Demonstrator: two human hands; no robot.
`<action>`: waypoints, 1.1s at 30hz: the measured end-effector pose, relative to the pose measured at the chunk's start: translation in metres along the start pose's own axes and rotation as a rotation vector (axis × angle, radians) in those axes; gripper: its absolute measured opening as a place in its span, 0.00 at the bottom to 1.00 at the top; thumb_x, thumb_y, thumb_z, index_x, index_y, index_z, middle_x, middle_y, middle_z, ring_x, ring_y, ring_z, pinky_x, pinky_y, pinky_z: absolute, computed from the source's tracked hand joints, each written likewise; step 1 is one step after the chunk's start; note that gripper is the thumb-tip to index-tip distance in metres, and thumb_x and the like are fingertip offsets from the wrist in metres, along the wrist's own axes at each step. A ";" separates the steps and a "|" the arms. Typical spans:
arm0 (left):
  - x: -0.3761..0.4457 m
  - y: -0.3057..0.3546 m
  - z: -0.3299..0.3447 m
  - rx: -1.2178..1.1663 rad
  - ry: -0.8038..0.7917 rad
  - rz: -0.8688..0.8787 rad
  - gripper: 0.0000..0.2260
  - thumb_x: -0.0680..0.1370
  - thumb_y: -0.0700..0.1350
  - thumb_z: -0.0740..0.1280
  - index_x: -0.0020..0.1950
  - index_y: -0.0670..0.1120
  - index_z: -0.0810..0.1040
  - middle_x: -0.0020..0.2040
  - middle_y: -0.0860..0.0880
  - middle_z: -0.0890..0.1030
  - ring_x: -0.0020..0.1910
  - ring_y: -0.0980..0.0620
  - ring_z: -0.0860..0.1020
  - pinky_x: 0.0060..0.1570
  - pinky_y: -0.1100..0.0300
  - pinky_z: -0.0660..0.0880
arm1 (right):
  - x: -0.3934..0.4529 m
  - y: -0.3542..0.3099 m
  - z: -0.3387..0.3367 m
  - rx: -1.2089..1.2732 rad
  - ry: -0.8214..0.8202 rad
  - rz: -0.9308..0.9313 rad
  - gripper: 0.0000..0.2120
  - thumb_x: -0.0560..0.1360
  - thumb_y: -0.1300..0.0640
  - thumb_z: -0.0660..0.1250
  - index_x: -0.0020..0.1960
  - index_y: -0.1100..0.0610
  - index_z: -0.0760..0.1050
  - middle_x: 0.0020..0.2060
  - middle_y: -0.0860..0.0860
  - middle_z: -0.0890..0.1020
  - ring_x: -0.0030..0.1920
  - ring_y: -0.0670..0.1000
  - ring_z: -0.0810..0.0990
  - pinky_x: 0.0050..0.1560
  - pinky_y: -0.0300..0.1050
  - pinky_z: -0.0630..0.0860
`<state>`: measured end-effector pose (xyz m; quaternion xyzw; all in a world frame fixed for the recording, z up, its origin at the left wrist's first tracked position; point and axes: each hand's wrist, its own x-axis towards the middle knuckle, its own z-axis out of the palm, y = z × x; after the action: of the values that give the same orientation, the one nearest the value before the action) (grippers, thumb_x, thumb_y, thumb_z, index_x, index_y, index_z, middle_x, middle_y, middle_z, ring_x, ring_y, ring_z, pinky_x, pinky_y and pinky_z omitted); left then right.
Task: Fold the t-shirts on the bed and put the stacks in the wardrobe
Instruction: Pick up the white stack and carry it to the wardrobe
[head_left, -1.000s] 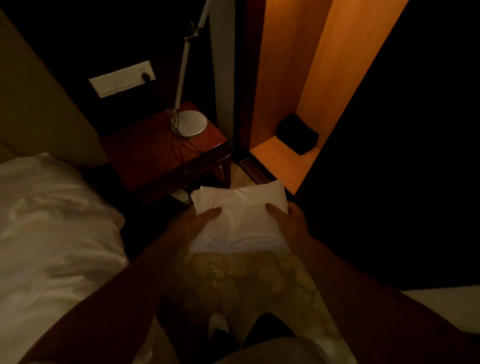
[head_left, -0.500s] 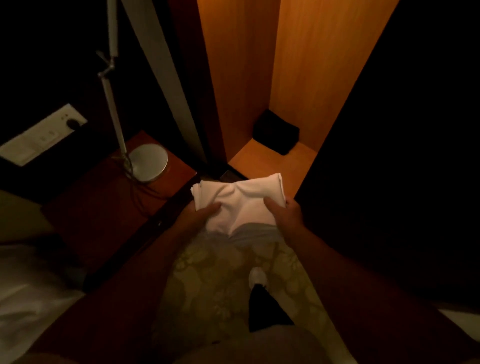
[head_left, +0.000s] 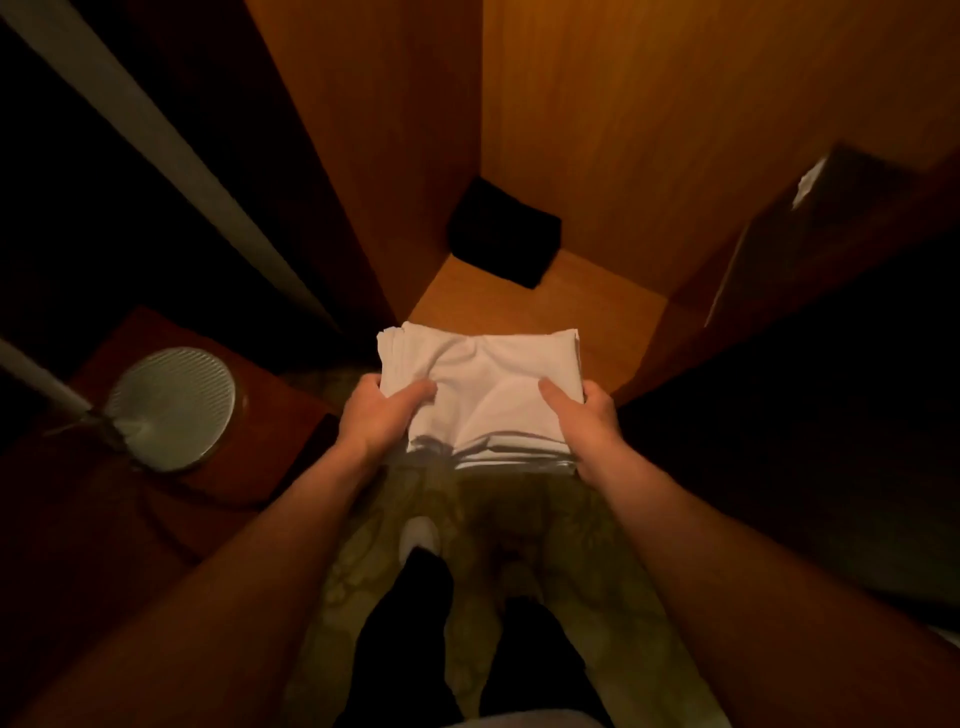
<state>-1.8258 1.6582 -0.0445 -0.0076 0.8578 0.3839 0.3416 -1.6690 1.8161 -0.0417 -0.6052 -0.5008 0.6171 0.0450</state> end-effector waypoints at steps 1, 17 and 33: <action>0.020 0.000 0.008 -0.008 -0.008 -0.011 0.28 0.69 0.58 0.74 0.63 0.44 0.75 0.54 0.48 0.80 0.50 0.47 0.79 0.44 0.54 0.75 | 0.014 0.000 0.008 0.007 0.025 0.014 0.15 0.77 0.49 0.70 0.60 0.54 0.72 0.53 0.55 0.80 0.52 0.56 0.81 0.54 0.55 0.80; 0.345 -0.014 0.174 0.013 -0.073 0.097 0.18 0.73 0.52 0.74 0.61 0.52 0.76 0.55 0.49 0.80 0.54 0.46 0.78 0.57 0.49 0.76 | 0.355 0.045 0.134 0.061 0.256 0.072 0.18 0.76 0.48 0.69 0.62 0.57 0.74 0.58 0.58 0.80 0.57 0.61 0.78 0.60 0.58 0.76; 0.516 -0.098 0.268 -0.024 0.002 0.240 0.17 0.74 0.51 0.74 0.59 0.47 0.77 0.52 0.46 0.81 0.53 0.43 0.80 0.56 0.47 0.78 | 0.535 0.092 0.190 -0.576 0.067 0.029 0.25 0.79 0.51 0.64 0.73 0.60 0.67 0.67 0.61 0.74 0.65 0.63 0.74 0.59 0.48 0.73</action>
<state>-2.0382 1.8958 -0.5404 0.0906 0.8483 0.4323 0.2921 -1.9092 2.0174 -0.5234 -0.6202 -0.6450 0.4297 -0.1208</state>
